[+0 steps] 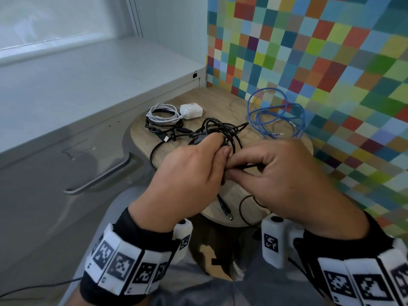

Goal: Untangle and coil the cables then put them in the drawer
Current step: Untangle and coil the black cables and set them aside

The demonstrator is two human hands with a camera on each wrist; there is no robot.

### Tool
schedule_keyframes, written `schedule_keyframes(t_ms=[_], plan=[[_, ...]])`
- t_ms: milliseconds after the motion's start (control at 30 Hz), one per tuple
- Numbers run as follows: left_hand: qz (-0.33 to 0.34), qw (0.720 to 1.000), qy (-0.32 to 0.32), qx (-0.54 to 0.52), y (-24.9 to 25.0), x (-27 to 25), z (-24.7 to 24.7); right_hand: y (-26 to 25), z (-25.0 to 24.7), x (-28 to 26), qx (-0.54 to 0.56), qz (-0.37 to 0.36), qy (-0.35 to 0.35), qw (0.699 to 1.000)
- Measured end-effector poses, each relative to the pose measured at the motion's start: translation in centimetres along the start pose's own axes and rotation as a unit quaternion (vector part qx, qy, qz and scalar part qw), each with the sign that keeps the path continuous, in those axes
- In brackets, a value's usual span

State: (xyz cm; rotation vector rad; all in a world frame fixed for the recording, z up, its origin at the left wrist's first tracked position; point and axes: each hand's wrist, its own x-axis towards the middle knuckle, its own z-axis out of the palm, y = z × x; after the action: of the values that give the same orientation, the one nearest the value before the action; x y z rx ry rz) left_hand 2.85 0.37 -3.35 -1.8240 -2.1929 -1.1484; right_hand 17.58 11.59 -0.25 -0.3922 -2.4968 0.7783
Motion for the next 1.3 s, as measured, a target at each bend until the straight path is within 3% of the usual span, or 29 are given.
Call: schedule_keyframes(t_ms=[67,133,200,267,433,533,600,667,800,867,933,1000,1067,1300], plan=[[-0.027,0.999,-0.035,-0.019,-0.3,0.0,-0.4,0.1,-1.1,-0.1,0.020,0.004,0.030,0.999],[-0.081,0.984,-0.097,-0.124,-0.9,0.0,-0.8,0.4,-2.1,-0.1,0.022,0.006,0.065,0.998],[-0.150,0.937,-0.138,-0.283,-1.2,-0.1,-1.2,0.6,-2.8,-0.1,0.033,0.021,0.087,0.995],[-0.194,0.878,-0.134,-0.416,-1.1,-0.2,-1.6,1.0,-3.1,0.1,0.055,0.033,0.110,0.992],[-0.210,0.752,-0.077,-0.620,-0.6,-0.2,-2.7,2.9,-2.1,0.4,0.046,0.077,0.138,0.986],[-0.192,0.719,-0.034,-0.666,-0.4,0.1,-2.9,3.5,-0.6,0.3,0.027,0.108,0.111,0.988],[-0.171,0.728,0.018,-0.663,0.0,0.2,-2.5,3.1,0.4,0.3,-0.011,0.109,0.088,0.990],[-0.157,0.759,0.071,-0.628,0.6,0.4,-1.9,2.2,1.4,0.2,-0.064,0.091,0.053,0.992],[-0.130,0.871,0.100,-0.463,1.3,0.5,-0.6,0.6,2.9,0.4,-0.162,0.018,-0.027,0.986],[-0.112,0.938,0.082,-0.317,1.1,0.2,-0.2,0.2,3.3,0.6,-0.180,0.007,-0.059,0.982],[-0.067,0.982,0.056,-0.167,1.0,-0.2,0.1,0.0,3.5,0.5,-0.159,-0.003,-0.059,0.986],[-0.010,0.997,0.062,-0.054,1.2,-0.4,0.3,0.0,3.4,0.4,-0.116,-0.028,-0.034,0.992],[0.012,0.998,0.067,-0.007,1.4,-0.4,0.0,0.0,3.2,0.4,-0.092,-0.051,-0.016,0.994],[-0.051,0.995,-0.008,-0.084,1.3,0.0,-0.5,-0.6,0.1,0.2,-0.014,-0.045,0.021,0.999]])
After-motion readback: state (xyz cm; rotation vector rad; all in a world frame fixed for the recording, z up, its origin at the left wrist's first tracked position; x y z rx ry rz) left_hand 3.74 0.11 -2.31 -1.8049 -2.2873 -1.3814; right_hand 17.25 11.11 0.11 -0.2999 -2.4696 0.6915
